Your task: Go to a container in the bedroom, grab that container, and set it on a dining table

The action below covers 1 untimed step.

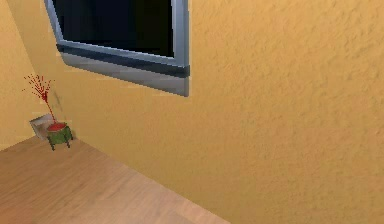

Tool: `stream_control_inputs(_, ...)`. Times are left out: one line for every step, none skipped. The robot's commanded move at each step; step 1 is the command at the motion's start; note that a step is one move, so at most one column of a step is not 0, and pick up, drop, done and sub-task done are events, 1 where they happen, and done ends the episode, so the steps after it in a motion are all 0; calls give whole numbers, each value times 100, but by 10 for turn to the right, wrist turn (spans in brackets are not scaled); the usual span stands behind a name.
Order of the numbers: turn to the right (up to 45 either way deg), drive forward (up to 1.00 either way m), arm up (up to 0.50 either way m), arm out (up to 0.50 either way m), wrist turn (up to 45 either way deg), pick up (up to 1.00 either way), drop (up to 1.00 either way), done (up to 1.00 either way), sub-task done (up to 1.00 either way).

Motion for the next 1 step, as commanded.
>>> stream_control_inputs(0, 0, 26, 0, 0, 0, 0, 0, 0)
